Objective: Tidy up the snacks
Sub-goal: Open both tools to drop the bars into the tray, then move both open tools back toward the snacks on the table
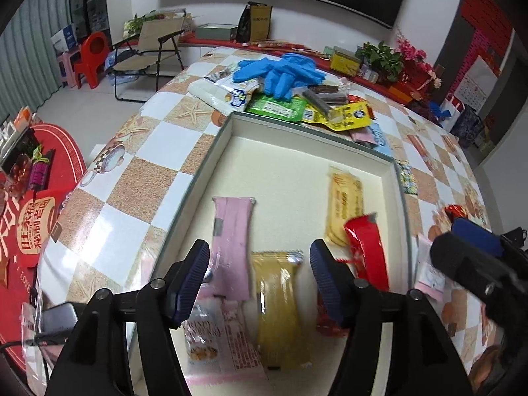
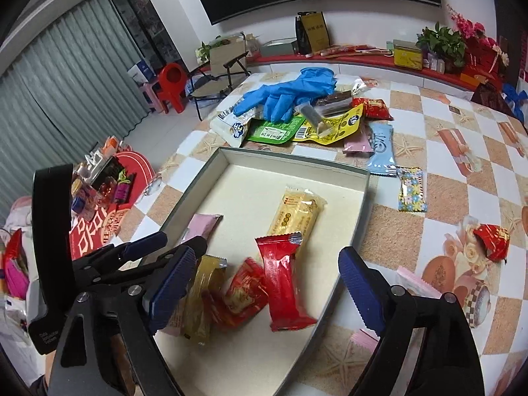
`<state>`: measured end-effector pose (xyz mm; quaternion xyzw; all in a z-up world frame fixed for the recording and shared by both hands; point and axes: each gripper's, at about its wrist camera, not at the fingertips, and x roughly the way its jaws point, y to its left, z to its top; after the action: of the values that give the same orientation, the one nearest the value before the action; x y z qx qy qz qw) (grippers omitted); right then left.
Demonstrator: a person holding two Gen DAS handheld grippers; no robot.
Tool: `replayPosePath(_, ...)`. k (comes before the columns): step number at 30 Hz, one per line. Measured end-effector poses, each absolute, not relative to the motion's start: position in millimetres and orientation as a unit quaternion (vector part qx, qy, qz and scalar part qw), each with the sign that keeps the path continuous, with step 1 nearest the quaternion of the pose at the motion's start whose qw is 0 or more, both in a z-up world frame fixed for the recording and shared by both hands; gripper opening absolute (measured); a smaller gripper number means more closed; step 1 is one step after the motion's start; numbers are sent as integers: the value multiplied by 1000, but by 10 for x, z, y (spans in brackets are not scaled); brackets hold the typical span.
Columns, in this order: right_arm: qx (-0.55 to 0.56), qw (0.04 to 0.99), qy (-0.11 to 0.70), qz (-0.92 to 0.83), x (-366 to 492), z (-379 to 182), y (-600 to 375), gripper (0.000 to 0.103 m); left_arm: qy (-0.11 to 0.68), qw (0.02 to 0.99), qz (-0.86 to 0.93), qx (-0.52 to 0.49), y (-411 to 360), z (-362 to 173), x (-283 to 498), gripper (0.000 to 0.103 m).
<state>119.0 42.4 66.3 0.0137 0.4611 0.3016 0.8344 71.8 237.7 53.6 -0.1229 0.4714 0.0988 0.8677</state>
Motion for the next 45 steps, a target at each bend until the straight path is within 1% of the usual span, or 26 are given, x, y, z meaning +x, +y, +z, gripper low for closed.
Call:
replayPosePath(8,56,844,454,279,895,679,-237,90,462,878,56,-110,1934,631,389,69)
replayPosePath(11,46,851,458,252,735,576,-503,90,461,881,35,-102,1727,656,288,72)
replayPosePath(14,43,845,482,229,606,368,-771,90,468,879,13,-93,1499,632,236,72)
replayPosePath(20,-12,850,508,142,428,55,-1191,90,478,875,-20,-73,1034,569,190,73)
replayPosePath(22,-32,849,514,120,402,-32,-1269,90,481,874,-29,-63,891,538,192,75)
replayPosePath(23,-40,850,512,116,388,-54,-1293,98,485,872,-35,-60,817,515,194,75)
replayPosePath(24,-43,852,510,115,375,-70,-1313,103,488,870,-38,-57,764,495,196,76)
replayPosePath(27,-62,852,507,113,337,-100,-1330,103,493,868,-35,-51,667,433,209,79)
replayPosePath(36,-83,858,488,134,226,-124,-1373,103,505,861,-27,-55,597,354,245,79)
replayPosePath(41,-86,859,485,144,130,-123,-1549,103,495,866,-20,-69,613,434,190,79)
replayPosePath(45,-75,865,479,126,121,-126,-1621,103,474,879,0,-39,494,557,162,79)
